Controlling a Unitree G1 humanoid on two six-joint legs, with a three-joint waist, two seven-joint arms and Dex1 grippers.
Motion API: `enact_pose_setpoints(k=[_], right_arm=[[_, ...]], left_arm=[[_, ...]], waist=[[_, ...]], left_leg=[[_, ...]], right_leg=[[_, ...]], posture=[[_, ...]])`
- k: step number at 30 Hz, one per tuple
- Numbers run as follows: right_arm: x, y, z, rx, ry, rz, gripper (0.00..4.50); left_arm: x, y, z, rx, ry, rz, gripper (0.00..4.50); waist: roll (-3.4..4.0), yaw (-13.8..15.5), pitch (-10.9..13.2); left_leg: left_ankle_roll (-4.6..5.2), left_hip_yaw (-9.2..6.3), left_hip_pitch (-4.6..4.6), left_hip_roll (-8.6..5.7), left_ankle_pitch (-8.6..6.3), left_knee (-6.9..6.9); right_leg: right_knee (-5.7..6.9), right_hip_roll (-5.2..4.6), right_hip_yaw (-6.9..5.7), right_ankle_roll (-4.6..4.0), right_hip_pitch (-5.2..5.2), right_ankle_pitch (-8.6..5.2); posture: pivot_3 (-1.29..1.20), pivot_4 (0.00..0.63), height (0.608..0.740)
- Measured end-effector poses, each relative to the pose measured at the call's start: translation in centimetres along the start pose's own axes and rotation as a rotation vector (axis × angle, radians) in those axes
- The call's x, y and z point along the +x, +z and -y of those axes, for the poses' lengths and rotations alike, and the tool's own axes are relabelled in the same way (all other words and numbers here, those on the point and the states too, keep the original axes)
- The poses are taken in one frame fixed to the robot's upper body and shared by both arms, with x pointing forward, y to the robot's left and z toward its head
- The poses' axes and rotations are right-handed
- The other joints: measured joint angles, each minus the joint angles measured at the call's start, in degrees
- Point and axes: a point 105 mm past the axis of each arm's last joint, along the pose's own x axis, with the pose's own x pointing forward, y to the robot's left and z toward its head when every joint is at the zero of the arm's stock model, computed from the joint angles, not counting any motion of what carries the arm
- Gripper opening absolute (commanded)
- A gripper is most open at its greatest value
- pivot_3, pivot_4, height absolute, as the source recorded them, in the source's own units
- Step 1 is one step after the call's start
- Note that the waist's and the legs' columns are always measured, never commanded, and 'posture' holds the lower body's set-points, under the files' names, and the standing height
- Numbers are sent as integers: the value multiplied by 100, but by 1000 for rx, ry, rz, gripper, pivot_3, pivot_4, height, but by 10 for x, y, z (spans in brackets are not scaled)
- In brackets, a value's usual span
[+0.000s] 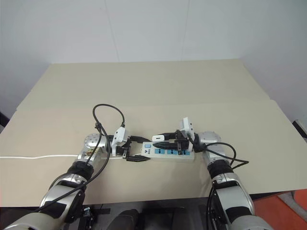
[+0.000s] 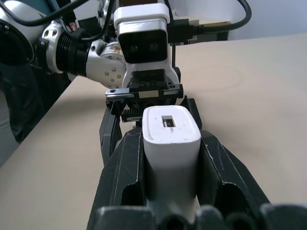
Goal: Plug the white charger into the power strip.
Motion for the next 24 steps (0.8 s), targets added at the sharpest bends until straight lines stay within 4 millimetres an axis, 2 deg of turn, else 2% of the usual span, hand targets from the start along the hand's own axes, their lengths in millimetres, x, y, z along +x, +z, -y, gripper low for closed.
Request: enact_pose_setpoints(k=[24], right_arm=[[-12, 1, 0, -54, -2, -108, 1103]], left_arm=[[8, 0, 0, -4, 2, 5, 3241]], waist=[[0, 53, 0]], left_leg=[[4, -15, 11, -3, -3, -3]], right_leg=[[-57, 0, -4, -2, 47, 1]], posture=[[0, 150, 740]])
